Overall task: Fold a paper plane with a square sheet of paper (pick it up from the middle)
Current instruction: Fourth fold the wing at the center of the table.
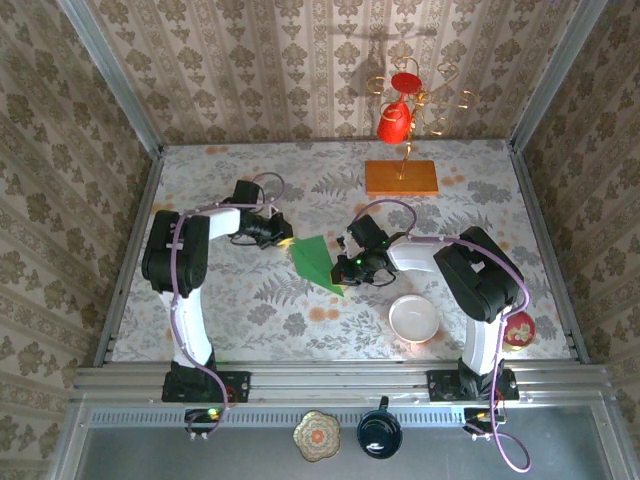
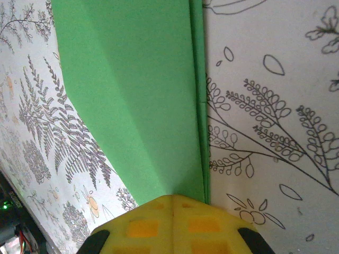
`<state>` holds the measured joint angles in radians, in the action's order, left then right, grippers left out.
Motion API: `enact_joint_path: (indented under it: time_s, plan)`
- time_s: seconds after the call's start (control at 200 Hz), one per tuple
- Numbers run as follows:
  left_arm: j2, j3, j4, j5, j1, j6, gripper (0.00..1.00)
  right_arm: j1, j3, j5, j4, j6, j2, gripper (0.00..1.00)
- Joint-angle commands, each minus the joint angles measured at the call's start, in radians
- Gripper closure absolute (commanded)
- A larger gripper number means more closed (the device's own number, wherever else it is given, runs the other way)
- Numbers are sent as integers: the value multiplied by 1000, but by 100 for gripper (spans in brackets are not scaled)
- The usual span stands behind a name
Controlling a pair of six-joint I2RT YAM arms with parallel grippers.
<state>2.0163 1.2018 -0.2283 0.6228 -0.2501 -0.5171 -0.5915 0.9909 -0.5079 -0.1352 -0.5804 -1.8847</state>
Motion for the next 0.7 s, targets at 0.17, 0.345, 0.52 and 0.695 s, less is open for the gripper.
enact_joint_path:
  time_s: [0.17,0.345,0.52,0.695]
  plan:
    - [-82,50,-46,-150,49,18,87,7,-48,57,-77,-78,-10,96]
    - [-247,-43,-32,-179,4,-37,77,7,-25,26,99,-144,110,76]
    - [-398,-178,-24,-201,-26,-96,56,25,-76,134,197,-165,223,58]
    - [-494,-307,47,-158,-36,-165,40,53,-107,152,225,-140,211,55]
